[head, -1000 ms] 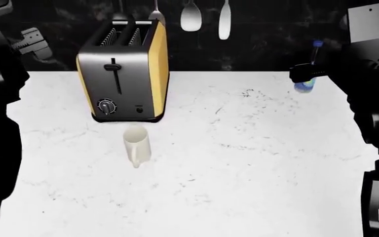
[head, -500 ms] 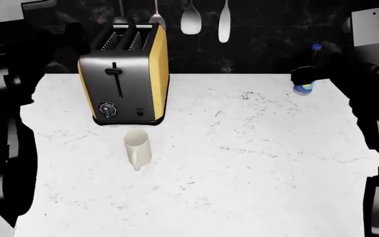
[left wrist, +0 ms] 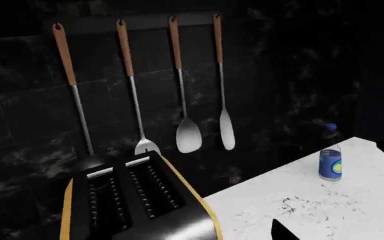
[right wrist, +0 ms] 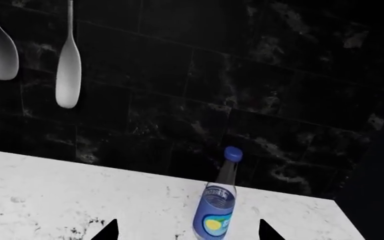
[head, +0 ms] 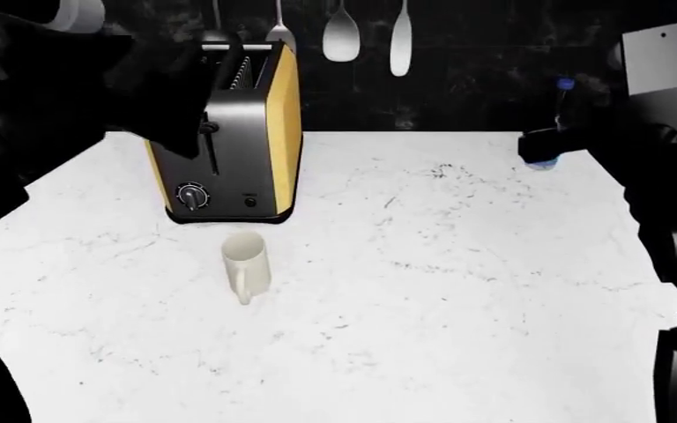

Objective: A wet mug is on the counter and needs to be dried. Pick it up and place it upside down in the open cabinet.

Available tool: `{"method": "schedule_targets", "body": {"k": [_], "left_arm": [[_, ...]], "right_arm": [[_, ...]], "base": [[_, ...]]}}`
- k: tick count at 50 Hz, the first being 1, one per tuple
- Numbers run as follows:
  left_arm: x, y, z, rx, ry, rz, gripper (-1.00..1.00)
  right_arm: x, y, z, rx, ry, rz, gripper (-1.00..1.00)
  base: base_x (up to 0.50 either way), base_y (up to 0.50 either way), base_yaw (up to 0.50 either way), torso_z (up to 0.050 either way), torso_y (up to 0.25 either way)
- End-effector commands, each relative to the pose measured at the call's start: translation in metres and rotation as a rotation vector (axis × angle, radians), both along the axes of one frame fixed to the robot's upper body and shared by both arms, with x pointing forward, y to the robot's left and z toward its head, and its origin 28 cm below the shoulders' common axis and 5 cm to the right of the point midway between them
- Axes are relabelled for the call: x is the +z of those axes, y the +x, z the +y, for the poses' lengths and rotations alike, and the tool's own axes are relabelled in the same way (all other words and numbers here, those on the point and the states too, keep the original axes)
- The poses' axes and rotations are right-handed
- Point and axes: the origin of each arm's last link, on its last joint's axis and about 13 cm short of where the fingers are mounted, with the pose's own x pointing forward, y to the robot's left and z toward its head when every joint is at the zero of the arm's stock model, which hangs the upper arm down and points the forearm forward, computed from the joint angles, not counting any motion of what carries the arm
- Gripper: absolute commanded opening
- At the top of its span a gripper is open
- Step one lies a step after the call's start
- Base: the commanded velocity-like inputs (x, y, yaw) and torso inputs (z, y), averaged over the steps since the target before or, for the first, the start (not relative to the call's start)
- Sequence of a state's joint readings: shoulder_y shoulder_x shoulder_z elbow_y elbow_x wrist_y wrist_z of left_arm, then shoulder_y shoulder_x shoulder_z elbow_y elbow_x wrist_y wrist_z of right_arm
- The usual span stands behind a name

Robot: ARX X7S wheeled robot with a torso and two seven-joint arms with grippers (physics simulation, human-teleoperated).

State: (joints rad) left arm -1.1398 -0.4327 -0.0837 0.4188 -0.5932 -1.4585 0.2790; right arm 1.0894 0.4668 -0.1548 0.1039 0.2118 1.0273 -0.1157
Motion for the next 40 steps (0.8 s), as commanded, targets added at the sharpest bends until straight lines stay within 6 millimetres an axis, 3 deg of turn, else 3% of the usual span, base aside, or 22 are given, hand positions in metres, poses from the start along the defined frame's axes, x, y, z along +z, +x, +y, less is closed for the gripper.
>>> {"method": "schedule_targets", "body": {"k": [1,15,27,40], "left_arm": [[-0.011,-0.034,-0.012,-0.105,0.110,0.046,1.00],[-0.052,-0.026,-0.024,-0.130,0.304,0.052,1.00],[-0.070,0.002,-0.027,-0.069,0.265,0.216,1.00],[-0.076,0.005,-0.030,-0.062,0.196,0.377,1.00]], "right_arm": [[-0.002,-0.004,-0.002,0.003,-0.008,0.001,1.00],[-0.009,-0.003,-0.003,0.003,-0.007,0.008,1.00],[-0.014,-0.001,-0.003,-0.002,-0.011,0.015,1.00],[-0.016,-0.002,-0.005,-0.003,-0.019,0.017,1.00]], "base": [[0.00,0.00,0.00,0.000,0.000],[0.00,0.00,0.00,0.000,0.000],[0.00,0.00,0.00,0.000,0.000],[0.00,0.00,0.00,0.000,0.000]]}}
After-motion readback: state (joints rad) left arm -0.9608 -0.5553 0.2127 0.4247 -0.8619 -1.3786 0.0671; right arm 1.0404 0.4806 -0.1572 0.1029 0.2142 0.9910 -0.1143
